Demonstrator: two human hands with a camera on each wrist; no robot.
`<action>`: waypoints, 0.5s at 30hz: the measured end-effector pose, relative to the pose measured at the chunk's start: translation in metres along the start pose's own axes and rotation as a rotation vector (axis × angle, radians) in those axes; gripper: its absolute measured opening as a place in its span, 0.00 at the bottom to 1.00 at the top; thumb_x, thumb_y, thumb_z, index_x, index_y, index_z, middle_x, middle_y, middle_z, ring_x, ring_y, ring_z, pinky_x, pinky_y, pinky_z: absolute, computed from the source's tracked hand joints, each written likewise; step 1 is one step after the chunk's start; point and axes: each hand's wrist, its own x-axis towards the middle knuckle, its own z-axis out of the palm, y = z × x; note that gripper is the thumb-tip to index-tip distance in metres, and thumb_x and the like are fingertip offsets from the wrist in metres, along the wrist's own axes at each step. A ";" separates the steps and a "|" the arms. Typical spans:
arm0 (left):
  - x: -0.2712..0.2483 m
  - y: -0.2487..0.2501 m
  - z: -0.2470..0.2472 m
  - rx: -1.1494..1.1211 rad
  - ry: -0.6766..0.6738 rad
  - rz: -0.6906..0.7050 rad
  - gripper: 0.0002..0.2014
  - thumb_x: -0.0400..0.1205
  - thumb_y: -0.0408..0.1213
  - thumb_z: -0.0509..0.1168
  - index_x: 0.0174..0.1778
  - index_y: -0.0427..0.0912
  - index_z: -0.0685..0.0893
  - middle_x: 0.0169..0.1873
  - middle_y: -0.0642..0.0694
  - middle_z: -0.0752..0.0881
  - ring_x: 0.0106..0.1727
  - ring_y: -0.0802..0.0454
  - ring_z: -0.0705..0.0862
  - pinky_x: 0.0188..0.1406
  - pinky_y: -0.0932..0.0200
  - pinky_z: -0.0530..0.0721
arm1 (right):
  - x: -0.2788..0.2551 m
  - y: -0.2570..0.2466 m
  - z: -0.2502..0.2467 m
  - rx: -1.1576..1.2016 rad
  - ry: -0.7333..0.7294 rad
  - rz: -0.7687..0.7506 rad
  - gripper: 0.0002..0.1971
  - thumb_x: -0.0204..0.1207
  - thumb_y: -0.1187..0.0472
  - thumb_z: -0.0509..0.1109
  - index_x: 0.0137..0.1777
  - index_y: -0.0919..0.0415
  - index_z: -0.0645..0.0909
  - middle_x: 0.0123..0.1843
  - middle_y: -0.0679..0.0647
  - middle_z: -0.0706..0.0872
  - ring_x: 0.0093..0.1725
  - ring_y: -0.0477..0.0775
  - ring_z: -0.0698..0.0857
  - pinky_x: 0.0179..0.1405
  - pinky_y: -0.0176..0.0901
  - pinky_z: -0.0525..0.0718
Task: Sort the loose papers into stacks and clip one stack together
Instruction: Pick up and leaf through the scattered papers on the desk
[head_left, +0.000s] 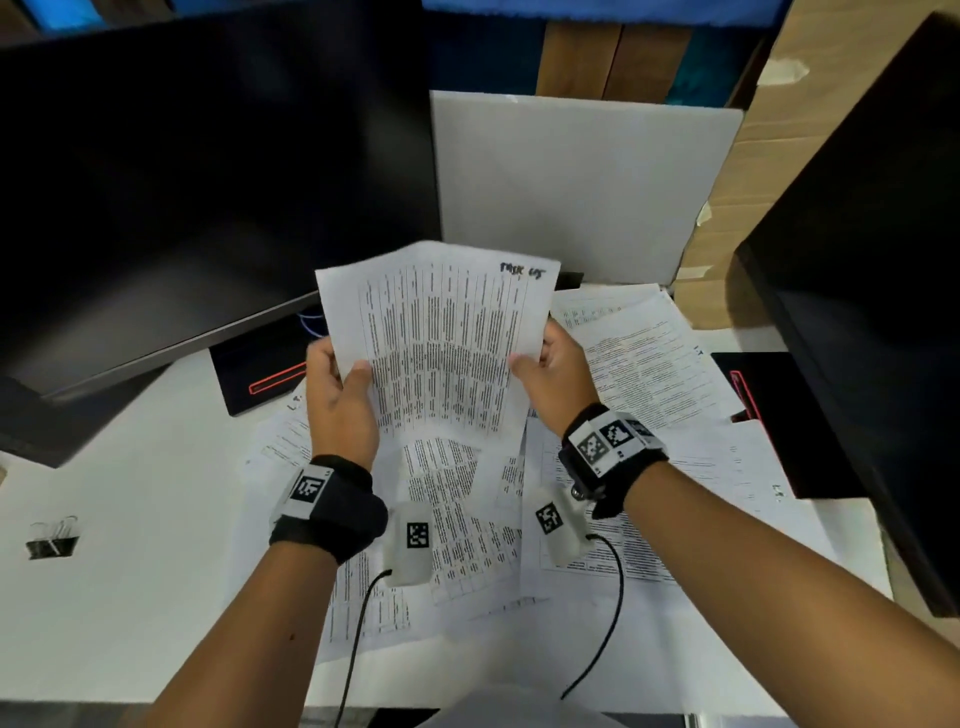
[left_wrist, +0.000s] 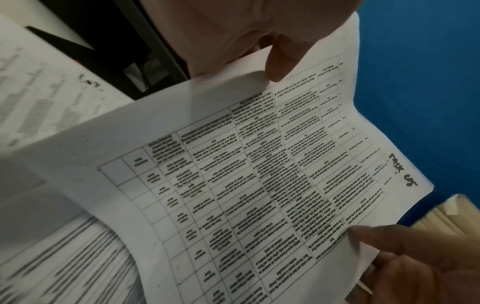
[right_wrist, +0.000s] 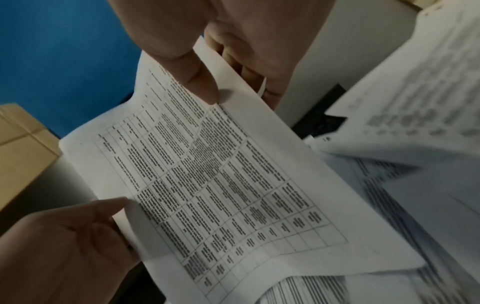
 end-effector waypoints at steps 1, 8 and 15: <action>-0.004 -0.005 -0.001 -0.011 0.007 -0.029 0.12 0.85 0.24 0.56 0.59 0.44 0.74 0.55 0.50 0.83 0.52 0.62 0.83 0.48 0.71 0.81 | -0.003 0.005 0.002 -0.009 -0.007 0.018 0.20 0.76 0.75 0.64 0.65 0.57 0.78 0.55 0.45 0.86 0.52 0.37 0.85 0.49 0.29 0.83; -0.011 -0.013 -0.006 -0.068 0.030 -0.113 0.17 0.82 0.22 0.56 0.50 0.51 0.78 0.55 0.46 0.85 0.55 0.53 0.83 0.52 0.63 0.79 | -0.011 0.006 0.004 0.014 0.013 0.058 0.20 0.74 0.77 0.62 0.63 0.60 0.78 0.46 0.45 0.85 0.38 0.29 0.83 0.33 0.18 0.76; -0.010 -0.017 -0.001 -0.027 0.007 -0.192 0.21 0.83 0.24 0.55 0.70 0.43 0.77 0.57 0.53 0.87 0.57 0.59 0.85 0.58 0.60 0.82 | -0.017 0.008 0.008 -0.026 0.025 0.100 0.16 0.76 0.76 0.61 0.42 0.51 0.74 0.33 0.42 0.76 0.23 0.30 0.75 0.21 0.19 0.70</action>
